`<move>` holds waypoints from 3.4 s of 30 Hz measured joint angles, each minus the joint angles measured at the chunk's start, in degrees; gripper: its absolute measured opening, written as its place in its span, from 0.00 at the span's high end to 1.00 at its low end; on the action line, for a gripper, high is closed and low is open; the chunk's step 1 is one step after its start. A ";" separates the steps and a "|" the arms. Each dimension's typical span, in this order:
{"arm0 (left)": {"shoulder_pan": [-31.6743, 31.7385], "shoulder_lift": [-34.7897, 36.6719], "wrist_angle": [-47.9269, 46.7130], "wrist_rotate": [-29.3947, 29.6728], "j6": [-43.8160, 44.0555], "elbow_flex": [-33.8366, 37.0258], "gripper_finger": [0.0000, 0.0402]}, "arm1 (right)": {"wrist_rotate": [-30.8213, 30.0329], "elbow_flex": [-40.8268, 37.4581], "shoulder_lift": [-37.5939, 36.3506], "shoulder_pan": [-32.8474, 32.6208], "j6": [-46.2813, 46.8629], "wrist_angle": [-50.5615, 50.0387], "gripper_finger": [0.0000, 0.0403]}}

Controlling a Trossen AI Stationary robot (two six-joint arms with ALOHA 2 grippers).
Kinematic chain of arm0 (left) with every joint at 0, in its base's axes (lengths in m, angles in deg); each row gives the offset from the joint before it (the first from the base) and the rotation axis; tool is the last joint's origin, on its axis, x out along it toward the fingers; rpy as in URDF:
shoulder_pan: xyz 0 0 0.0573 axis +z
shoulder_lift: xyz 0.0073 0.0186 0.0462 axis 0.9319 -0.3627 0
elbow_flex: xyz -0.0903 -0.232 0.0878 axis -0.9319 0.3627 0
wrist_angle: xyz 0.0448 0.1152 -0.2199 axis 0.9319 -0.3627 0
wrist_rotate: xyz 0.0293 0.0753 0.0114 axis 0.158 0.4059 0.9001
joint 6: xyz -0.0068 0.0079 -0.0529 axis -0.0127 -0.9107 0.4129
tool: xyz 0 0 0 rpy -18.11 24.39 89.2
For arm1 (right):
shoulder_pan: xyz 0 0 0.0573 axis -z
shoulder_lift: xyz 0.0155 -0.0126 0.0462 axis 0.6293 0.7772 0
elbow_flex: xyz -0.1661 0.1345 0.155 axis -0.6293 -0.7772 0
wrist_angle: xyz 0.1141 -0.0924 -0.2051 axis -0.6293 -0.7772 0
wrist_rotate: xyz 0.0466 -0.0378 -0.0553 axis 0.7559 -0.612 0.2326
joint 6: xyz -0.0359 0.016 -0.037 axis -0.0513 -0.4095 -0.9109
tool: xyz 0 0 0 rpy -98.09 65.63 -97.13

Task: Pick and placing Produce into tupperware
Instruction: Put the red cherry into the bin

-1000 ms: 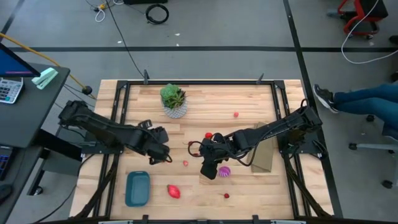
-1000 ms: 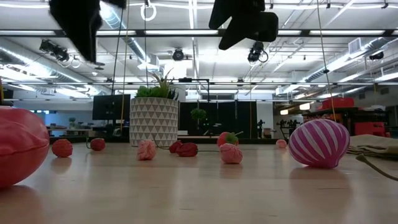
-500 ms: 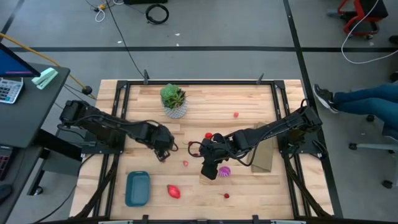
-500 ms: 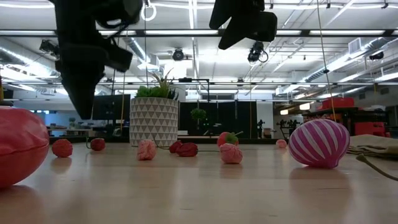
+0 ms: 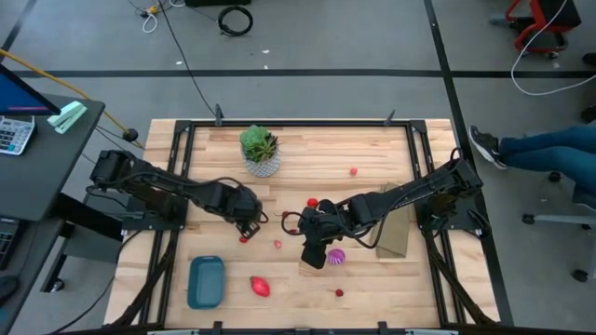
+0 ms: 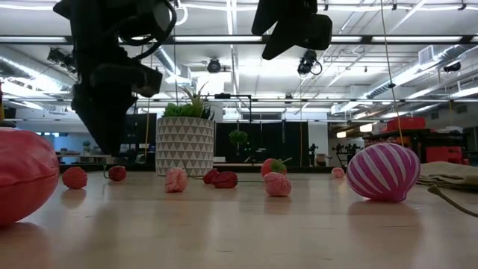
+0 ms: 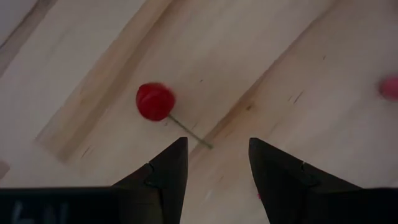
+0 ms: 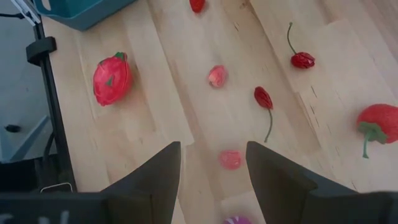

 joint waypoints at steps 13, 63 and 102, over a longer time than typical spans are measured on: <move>-1.44 -6.24 1.13 1.16 1.50 -0.02 0.64 | -1.46 0.00 0.00 0.03 0.00 0.55 0.52; -1.46 -6.27 1.12 4.04 0.87 -0.02 0.96 | -4.50 0.00 0.00 0.00 -0.42 0.58 0.52; -5.84 -6.23 -6.63 8.06 -5.00 -0.09 0.70 | -7.84 0.00 0.00 0.04 -0.42 0.58 0.52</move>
